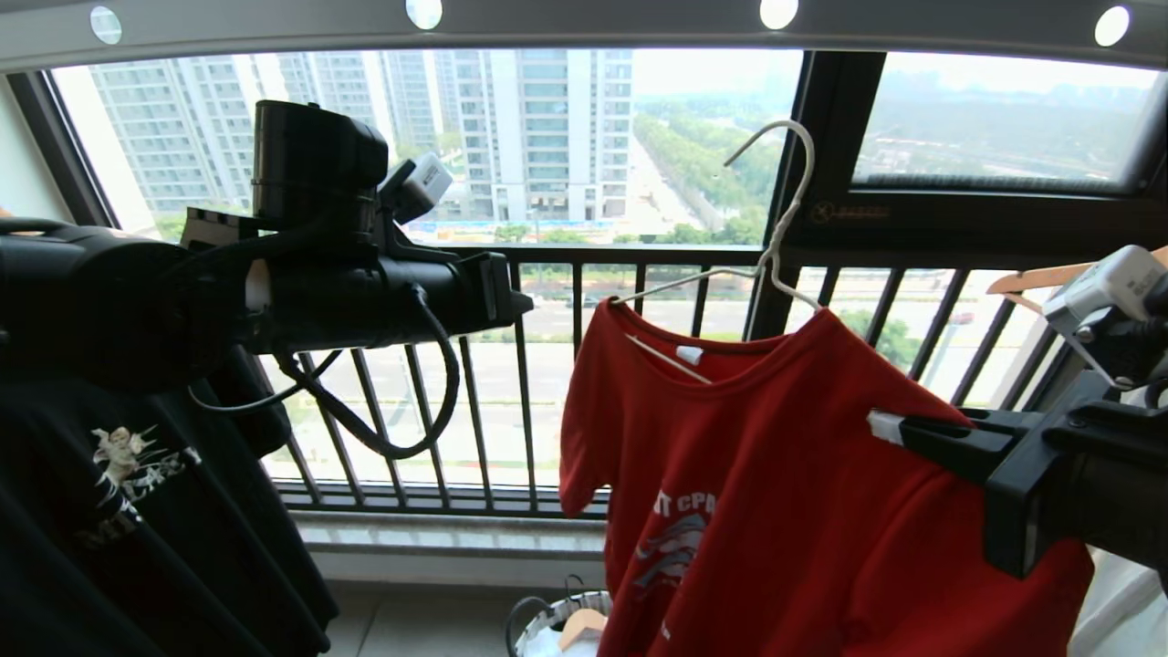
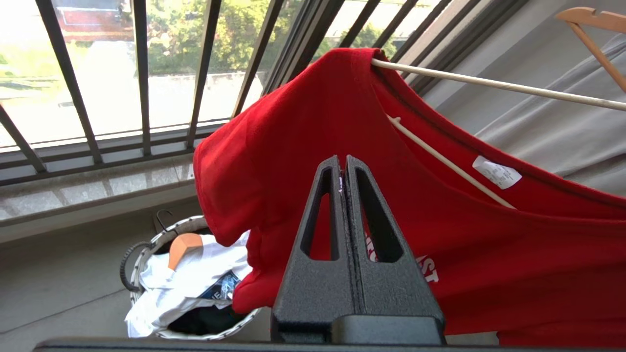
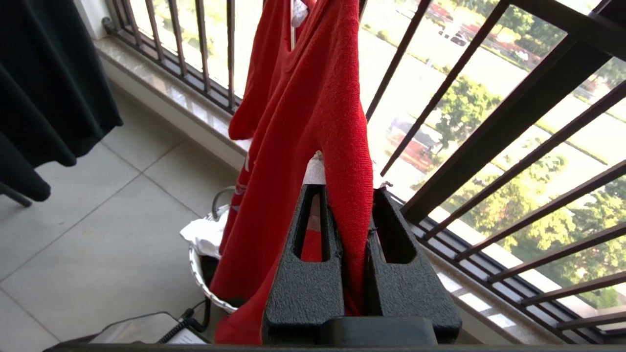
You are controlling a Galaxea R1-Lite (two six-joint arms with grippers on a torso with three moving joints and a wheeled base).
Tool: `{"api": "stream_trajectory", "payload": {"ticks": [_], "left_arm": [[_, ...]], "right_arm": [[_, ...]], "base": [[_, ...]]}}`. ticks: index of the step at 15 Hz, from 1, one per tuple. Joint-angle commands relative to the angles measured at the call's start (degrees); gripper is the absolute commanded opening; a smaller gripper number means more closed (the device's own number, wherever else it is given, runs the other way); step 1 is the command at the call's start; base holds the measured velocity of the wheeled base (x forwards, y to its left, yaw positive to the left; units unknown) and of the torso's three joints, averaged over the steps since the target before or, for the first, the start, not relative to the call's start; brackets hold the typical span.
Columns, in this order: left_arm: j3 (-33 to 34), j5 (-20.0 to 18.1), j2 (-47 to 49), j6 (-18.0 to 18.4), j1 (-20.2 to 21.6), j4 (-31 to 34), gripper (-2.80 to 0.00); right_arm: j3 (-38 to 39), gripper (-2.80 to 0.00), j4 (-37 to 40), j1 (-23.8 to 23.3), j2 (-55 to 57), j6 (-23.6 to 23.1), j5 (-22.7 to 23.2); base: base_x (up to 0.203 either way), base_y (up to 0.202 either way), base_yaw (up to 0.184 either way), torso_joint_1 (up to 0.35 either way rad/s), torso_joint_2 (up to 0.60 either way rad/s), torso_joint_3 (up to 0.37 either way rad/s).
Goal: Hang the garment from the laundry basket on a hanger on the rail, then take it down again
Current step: Hang the clothes rack on the clothesline
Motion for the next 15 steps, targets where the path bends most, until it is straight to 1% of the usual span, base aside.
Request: {"api": "stream_trajectory", "payload": {"ticks": [1, 2, 7, 11, 15], "left_arm": [[-0.3, -0.1, 0.4, -0.1, 0.5, 0.0, -2.80], [-0.6, -0.1, 0.8, -0.1, 0.5, 0.1, -2.80], [-1.0, -0.1, 5.3, 0.0, 1.4, -0.2, -2.80], [-1.0, -0.1, 6.0, 0.1, 2.3, -0.5, -2.80], [-1.0, -0.1, 5.8, 0.3, 2.4, -0.5, -2.80]], "right_arm": [[0.3, -2.80, -0.1, -0.1, -2.7, -0.2, -0.2], [0.3, -2.80, -0.1, 0.0, -3.4, -0.4, -0.2], [-0.1, -2.80, -0.1, 0.0, -4.7, -4.4, 0.1], [-1.2, -2.80, -0.2, 0.0, -5.6, -5.3, 0.0], [-2.3, -2.80, 0.0, 0.0, -7.1, -7.4, -0.2]], "base": [[0.000, 0.000, 0.000, 0.000, 0.00, 0.000], [0.000, 0.000, 0.000, 0.000, 0.00, 0.000], [0.000, 0.000, 0.000, 0.000, 0.00, 0.000], [0.000, 0.000, 0.000, 0.000, 0.00, 0.000], [0.000, 0.000, 0.000, 0.000, 0.00, 0.000]]}}
